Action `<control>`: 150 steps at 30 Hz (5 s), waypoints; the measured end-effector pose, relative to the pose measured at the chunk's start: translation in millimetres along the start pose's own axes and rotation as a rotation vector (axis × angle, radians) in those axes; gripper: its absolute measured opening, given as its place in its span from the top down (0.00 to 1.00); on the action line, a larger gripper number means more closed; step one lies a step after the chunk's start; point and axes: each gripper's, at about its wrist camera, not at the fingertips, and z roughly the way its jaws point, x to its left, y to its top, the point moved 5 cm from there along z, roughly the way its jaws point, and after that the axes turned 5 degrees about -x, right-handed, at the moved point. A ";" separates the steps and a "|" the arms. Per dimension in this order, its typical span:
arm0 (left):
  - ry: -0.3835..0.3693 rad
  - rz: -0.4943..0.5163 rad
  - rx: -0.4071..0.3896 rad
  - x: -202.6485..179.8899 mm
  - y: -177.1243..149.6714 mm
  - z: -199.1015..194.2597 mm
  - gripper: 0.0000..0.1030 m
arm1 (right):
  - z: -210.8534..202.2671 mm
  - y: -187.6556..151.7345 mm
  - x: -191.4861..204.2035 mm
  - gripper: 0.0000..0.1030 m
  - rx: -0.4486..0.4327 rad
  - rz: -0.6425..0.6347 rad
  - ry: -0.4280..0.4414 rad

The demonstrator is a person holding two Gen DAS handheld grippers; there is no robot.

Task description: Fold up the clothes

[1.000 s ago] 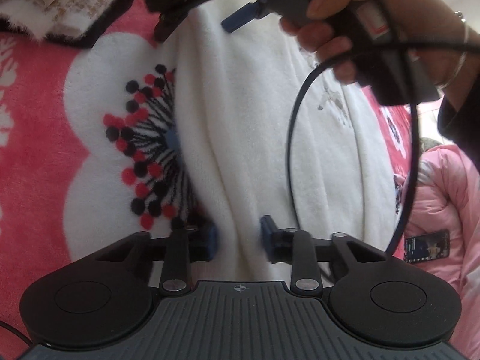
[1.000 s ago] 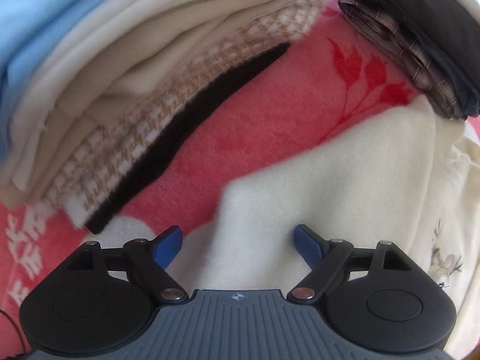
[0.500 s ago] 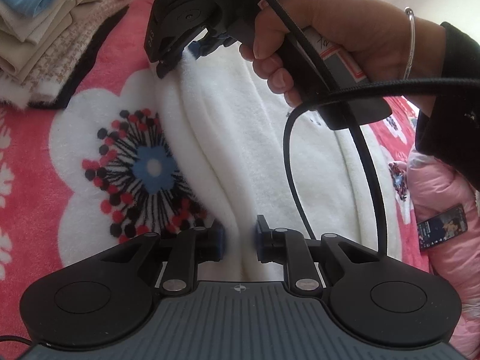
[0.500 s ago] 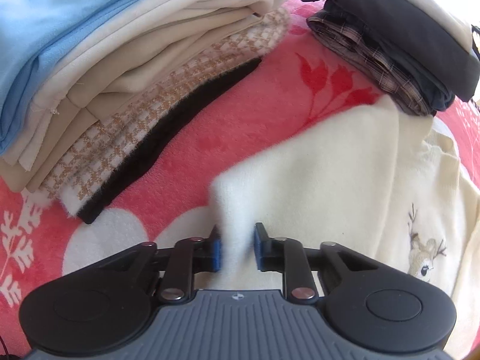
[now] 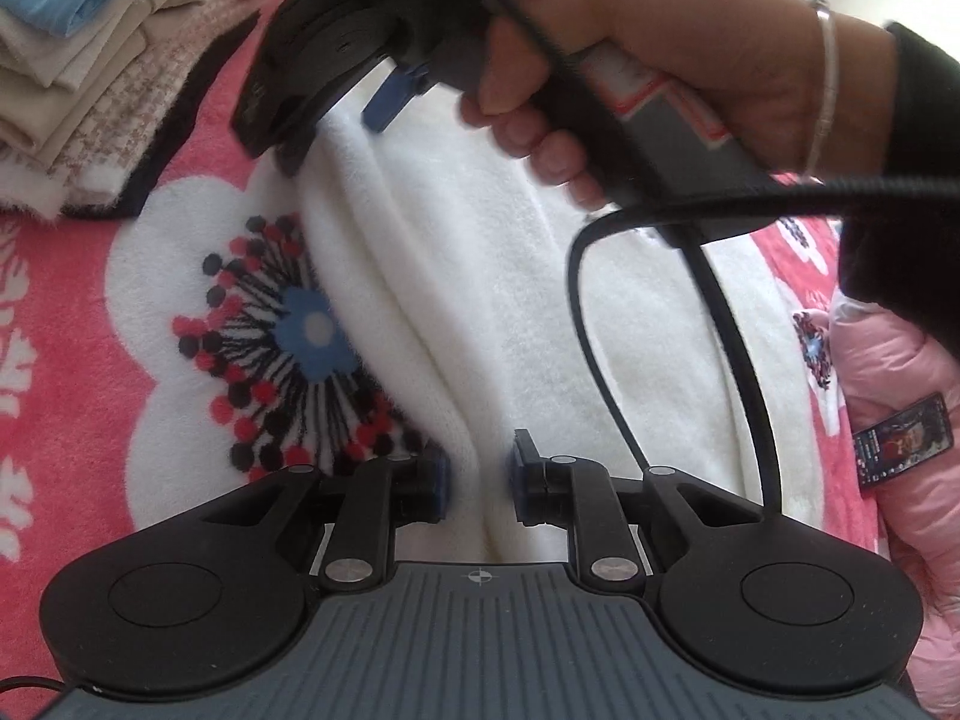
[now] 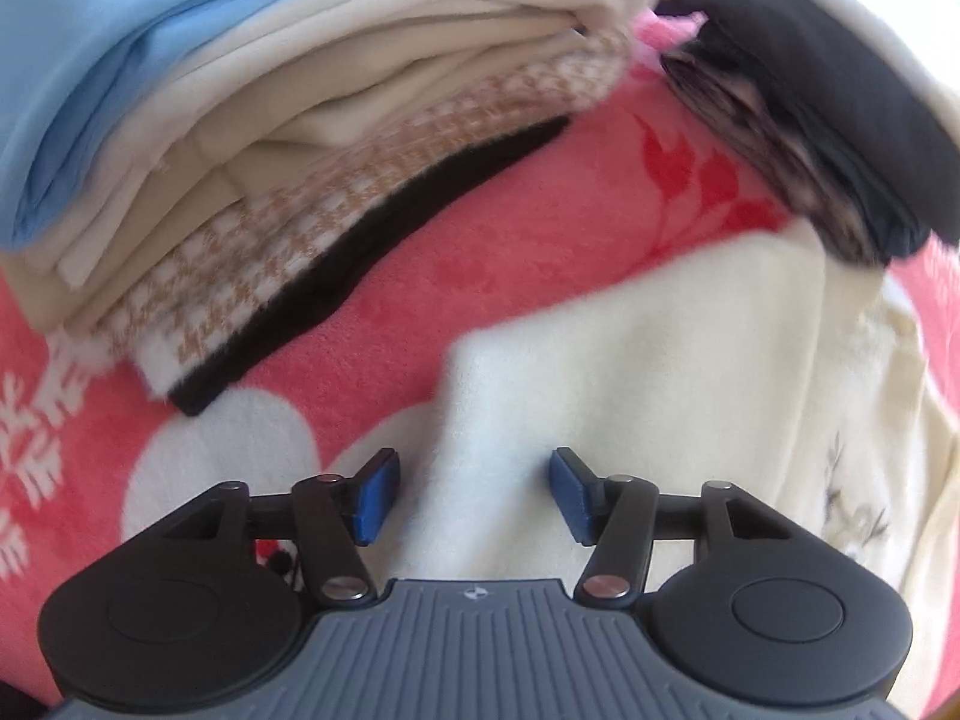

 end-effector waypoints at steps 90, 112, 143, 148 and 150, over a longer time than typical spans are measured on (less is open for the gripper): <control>-0.233 0.779 -0.122 -133.2 -27.9 -24.2 0.98 | -219.4 -276.6 -81.0 0.89 -0.359 0.035 0.283; -0.181 0.483 0.183 -113.6 -30.1 -27.3 0.56 | -232.4 -363.4 -144.9 0.51 -0.259 0.718 0.330; 0.055 -0.151 0.051 -48.8 -18.6 -23.3 0.91 | -190.5 -404.4 -156.1 0.88 -0.279 1.300 0.348; 0.089 -0.103 0.105 -53.2 -29.7 -12.3 0.91 | -191.4 -412.1 -151.0 0.88 -0.255 1.276 0.330; 0.080 -0.090 0.094 -56.1 -26.2 -16.2 0.91 | -190.4 -414.2 -149.0 0.88 -0.249 1.280 0.329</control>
